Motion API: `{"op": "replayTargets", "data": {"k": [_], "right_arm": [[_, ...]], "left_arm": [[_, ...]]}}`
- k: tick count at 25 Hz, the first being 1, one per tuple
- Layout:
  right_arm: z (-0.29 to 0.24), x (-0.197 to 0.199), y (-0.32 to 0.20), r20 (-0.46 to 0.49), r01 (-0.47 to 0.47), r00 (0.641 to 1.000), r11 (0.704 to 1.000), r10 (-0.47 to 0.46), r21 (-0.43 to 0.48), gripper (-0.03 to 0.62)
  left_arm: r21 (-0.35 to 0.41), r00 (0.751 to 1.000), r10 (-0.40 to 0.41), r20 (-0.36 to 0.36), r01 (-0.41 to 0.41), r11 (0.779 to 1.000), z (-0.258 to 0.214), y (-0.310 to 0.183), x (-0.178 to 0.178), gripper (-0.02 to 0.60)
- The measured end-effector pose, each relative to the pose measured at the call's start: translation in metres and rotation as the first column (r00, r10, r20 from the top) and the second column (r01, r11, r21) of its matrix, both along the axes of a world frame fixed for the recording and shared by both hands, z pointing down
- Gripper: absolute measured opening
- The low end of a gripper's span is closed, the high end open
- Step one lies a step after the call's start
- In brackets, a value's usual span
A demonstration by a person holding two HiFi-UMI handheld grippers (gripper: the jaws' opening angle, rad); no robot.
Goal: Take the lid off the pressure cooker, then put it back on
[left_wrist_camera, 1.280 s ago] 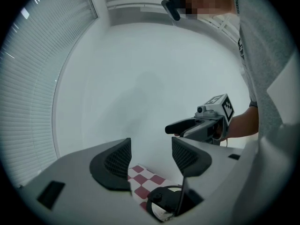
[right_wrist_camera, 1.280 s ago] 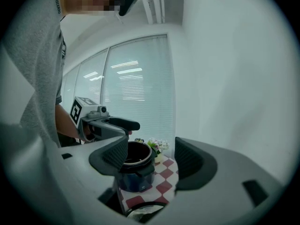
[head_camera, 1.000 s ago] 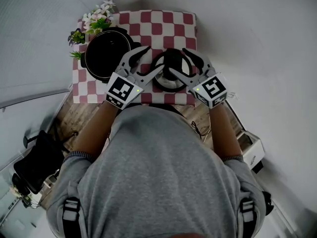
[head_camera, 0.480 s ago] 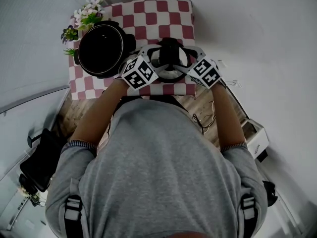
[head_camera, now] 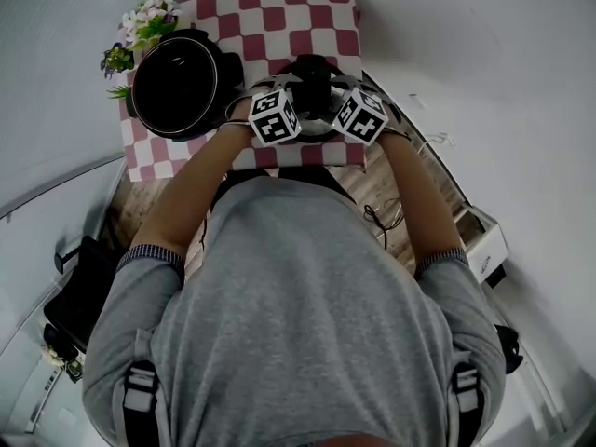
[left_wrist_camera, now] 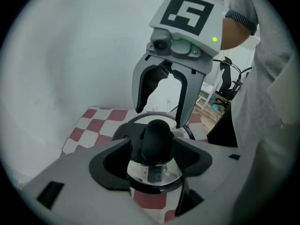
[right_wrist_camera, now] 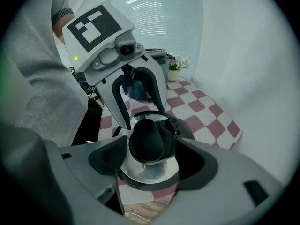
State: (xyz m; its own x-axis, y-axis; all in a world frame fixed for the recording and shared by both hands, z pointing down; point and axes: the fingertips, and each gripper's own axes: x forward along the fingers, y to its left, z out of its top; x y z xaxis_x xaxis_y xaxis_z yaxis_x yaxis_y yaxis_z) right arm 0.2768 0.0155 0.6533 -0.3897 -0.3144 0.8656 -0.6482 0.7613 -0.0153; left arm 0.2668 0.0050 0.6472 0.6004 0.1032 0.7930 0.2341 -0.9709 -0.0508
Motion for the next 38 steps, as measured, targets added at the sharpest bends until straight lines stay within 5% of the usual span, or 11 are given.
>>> {"op": "replayTargets", "data": {"k": [20, 38], "right_arm": [[0.064, -0.012, 0.002, -0.086, 0.141, 0.984, 0.98, -0.154, -0.141, 0.324], [0.033, -0.015, 0.014, -0.087, 0.189, 0.975, 0.971, -0.203, -0.147, 0.296]], "left_arm": [[-0.072, 0.989, 0.069, 0.135, -0.06, 0.996, 0.059, 0.012, 0.001, 0.305], [-0.084, 0.992, 0.071, 0.108, -0.062, 0.995, 0.026, 0.021, -0.002, 0.299]]}}
